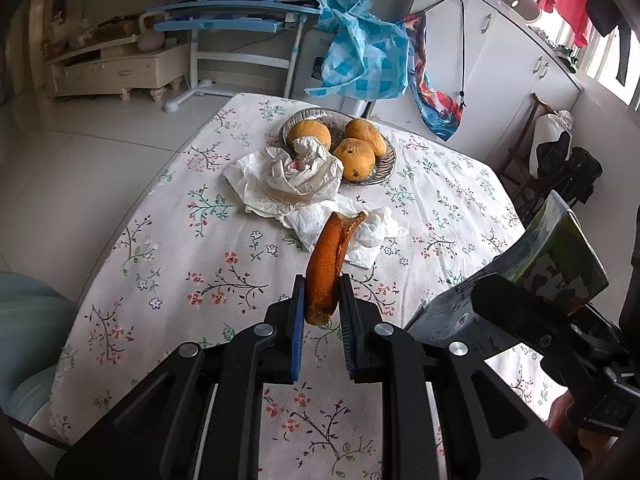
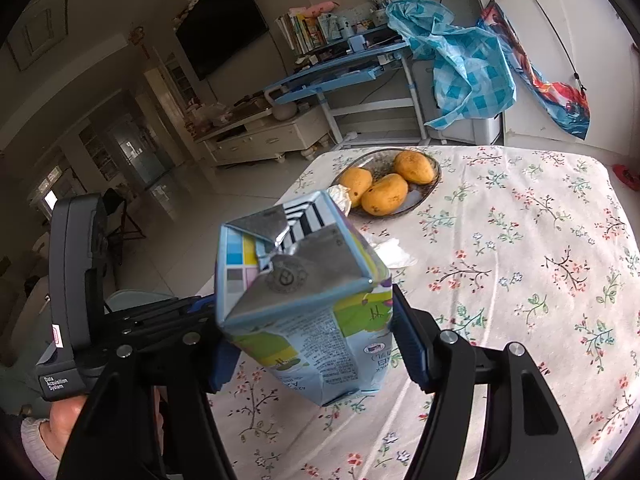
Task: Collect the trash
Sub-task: 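Hold the carton in the right tool while the left tool holds the carrot piece, then carry the carton and carrot piece toward the yellow basin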
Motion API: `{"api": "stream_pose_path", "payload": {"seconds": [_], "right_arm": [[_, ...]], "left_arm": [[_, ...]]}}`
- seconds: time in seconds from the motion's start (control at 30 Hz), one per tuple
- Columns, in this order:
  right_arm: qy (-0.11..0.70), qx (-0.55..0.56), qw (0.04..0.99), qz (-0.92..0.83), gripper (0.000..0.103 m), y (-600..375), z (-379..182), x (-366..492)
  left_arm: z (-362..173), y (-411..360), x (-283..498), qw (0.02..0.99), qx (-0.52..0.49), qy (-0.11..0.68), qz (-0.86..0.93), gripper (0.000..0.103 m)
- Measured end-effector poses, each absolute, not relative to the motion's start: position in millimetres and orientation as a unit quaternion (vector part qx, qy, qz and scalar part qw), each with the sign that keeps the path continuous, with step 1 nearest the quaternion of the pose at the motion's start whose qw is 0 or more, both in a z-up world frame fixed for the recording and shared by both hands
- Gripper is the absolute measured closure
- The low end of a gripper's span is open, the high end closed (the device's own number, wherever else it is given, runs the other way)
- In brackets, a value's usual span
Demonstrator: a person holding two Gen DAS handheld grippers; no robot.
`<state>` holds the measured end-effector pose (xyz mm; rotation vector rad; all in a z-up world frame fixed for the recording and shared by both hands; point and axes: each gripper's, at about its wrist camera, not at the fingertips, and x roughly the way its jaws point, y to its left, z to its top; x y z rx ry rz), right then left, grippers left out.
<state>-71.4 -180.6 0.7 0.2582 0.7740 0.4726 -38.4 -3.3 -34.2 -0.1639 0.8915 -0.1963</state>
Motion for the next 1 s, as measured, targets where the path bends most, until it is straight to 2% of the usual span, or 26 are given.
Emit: {"api": "stream_pose_path", "payload": {"seconds": [0.27,1.0], "right_arm": [[0.356,0.137,0.896,0.229,0.038,-182.4,18.6,-91.2],[0.379,0.183,0.866,0.270,0.038,-153.3,-6.6,-195.7]], "left_arm": [[-23.6,13.2,-63.1,0.901,-0.076,0.420,-0.084,0.087],[-36.6,27.4,-170.7,0.898,-0.037,0.430,-0.081,0.087]]}}
